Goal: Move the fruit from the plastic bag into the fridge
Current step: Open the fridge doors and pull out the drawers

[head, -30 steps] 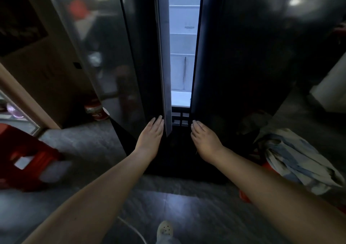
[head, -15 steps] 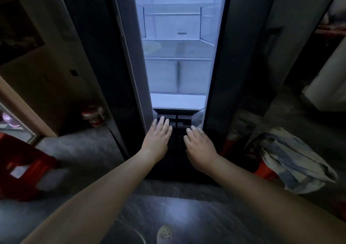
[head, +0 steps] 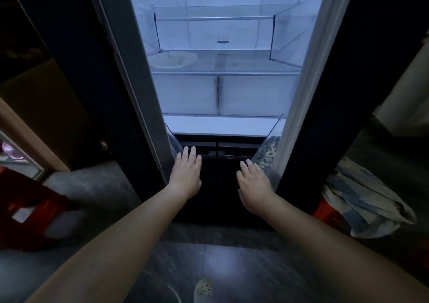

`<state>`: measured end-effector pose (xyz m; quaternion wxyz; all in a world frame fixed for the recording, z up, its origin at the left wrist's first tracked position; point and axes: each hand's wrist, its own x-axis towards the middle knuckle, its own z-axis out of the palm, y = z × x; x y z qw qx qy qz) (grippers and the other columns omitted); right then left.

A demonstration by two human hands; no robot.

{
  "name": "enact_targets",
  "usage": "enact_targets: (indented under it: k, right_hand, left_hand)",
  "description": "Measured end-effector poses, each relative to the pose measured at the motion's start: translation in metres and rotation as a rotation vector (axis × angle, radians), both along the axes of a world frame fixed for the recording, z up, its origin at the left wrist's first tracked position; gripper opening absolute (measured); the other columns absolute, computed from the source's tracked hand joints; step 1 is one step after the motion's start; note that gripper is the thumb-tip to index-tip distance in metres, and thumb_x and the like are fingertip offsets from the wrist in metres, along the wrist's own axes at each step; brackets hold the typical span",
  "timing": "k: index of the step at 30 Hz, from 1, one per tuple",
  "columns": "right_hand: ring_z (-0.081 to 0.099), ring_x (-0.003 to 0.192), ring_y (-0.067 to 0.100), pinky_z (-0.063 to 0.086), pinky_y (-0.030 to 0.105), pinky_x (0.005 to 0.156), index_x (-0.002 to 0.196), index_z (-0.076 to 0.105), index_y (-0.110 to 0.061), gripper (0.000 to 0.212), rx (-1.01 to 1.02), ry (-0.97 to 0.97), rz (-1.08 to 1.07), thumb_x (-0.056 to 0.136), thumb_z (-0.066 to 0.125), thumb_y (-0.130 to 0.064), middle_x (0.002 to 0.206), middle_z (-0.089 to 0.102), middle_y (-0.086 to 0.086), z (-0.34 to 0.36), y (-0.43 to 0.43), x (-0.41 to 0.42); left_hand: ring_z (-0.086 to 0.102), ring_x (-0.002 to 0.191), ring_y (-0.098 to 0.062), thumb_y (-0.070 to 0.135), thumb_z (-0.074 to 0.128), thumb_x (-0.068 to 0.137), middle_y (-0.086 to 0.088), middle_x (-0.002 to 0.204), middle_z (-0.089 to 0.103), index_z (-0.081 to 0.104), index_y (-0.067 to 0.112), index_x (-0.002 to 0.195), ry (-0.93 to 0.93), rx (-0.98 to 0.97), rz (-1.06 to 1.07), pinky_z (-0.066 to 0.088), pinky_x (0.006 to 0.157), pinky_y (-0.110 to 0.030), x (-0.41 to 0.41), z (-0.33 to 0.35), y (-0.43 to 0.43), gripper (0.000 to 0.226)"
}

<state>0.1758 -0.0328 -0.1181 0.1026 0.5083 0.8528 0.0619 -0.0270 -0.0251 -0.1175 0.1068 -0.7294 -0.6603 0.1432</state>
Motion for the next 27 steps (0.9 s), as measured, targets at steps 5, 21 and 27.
enact_targets:
  k: [5, 21, 27]
  right_hand:
    - [0.007, 0.144, 0.034, 0.005, 0.041, 0.118, 0.144, 0.021, -0.002, 0.060, -0.022, -0.015, -0.039, 0.095, 0.042, -0.029, 0.154, 0.017, 0.017, -0.007, -0.005, 0.011]
    - [0.019, 0.140, 0.035, 0.010, 0.043, 0.118, 0.137, 0.034, -0.004, 0.051, 0.003, 0.056, -0.020, 0.096, 0.042, -0.033, 0.143, 0.036, 0.017, -0.011, -0.008, 0.011]
    - [0.020, 0.140, 0.034, 0.010, 0.042, 0.117, 0.141, 0.028, -0.003, 0.058, 0.004, 0.120, 0.102, 0.095, 0.045, -0.033, 0.146, 0.031, 0.017, -0.003, -0.006, -0.021]
  left_hand:
    - [-0.002, 0.144, -0.039, 0.034, 0.041, 0.094, -0.022, 0.156, -0.004, 0.008, 0.005, 0.149, -0.009, -0.020, 0.094, 0.008, 0.118, -0.046, -0.008, -0.005, -0.002, 0.071]
    - [0.005, 0.143, -0.040, 0.039, 0.038, 0.095, -0.024, 0.156, 0.000, 0.008, 0.002, 0.149, 0.094, -0.026, 0.190, 0.008, 0.118, -0.046, -0.022, -0.015, -0.015, 0.072]
    - [0.003, 0.143, -0.040, 0.038, 0.039, 0.096, -0.026, 0.155, -0.001, 0.007, 0.001, 0.149, 0.075, -0.011, 0.199, 0.007, 0.118, -0.045, -0.035, -0.017, -0.028, 0.072]
